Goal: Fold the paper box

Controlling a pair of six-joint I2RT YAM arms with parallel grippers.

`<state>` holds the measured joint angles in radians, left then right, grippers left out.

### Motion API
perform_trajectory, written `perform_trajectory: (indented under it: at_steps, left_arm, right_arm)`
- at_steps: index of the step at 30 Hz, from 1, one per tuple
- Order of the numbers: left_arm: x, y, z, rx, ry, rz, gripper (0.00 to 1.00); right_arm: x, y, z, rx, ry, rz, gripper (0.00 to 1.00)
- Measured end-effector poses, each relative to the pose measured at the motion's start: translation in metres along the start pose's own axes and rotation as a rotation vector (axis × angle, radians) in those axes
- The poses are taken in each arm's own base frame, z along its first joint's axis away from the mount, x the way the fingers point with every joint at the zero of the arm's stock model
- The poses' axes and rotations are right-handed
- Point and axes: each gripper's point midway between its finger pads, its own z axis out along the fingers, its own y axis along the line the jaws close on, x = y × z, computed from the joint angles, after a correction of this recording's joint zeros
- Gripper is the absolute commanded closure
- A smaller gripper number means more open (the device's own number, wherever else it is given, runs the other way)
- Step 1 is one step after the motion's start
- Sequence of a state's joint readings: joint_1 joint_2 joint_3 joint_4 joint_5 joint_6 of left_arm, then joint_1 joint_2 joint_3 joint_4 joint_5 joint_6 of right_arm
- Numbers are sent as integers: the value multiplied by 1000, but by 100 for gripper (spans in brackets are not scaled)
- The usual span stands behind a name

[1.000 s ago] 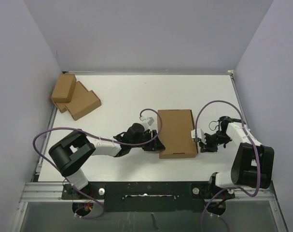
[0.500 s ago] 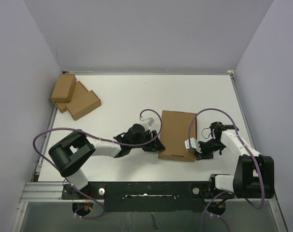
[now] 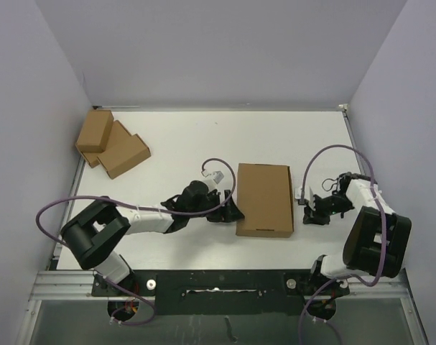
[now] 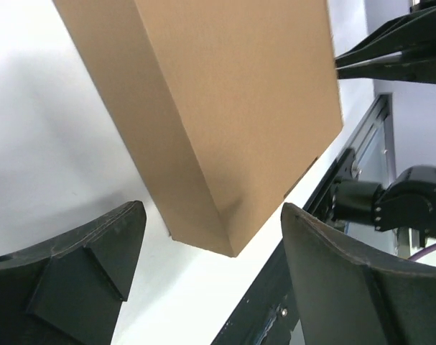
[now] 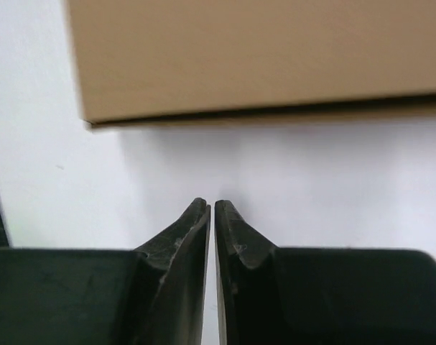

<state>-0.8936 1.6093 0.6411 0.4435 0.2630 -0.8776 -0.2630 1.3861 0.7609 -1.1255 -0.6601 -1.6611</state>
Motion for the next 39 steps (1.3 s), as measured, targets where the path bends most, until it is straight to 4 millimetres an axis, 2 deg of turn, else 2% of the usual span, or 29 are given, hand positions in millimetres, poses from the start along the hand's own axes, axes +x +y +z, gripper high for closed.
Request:
perform_trajectory:
  at_steps: [3,6,9,12,14,17,21,29,33,35,39]
  left_arm:
    - [-28,1,-12,4,-50,17,20]
    - [-65,2,-17,12,-105,31,20]
    - [-105,-2,-16,36,-151,48,20]
    - [-134,-3,0,60,-162,67,24]
    - [-139,-1,16,75,-134,68,30]
    - [-133,7,45,97,-68,56,38]
    - [-146,11,61,114,-68,56,39]
    - [-148,10,62,130,-69,61,33]
    - [-148,14,58,138,-50,55,33]
    - [-147,23,55,118,-33,50,33]
    - [-148,37,51,66,0,30,33]
  right_arm:
    - [6,-30,-17,55,-24,7,84]
    - [4,-60,-23,83,-45,-13,83]
    - [-3,-90,-19,95,-46,-36,82]
    - [-16,-109,-4,83,-39,-69,82]
    - [-24,-115,9,62,-39,-81,82]
    - [-36,-122,29,29,-34,-94,82]
    - [-32,-128,28,47,21,-54,80]
    - [-24,-138,17,78,11,-6,78]
    - [-15,-161,2,130,-22,10,77]
    - [-11,-174,-5,155,-22,11,76]
    - [-14,-195,-4,164,-17,-14,76]
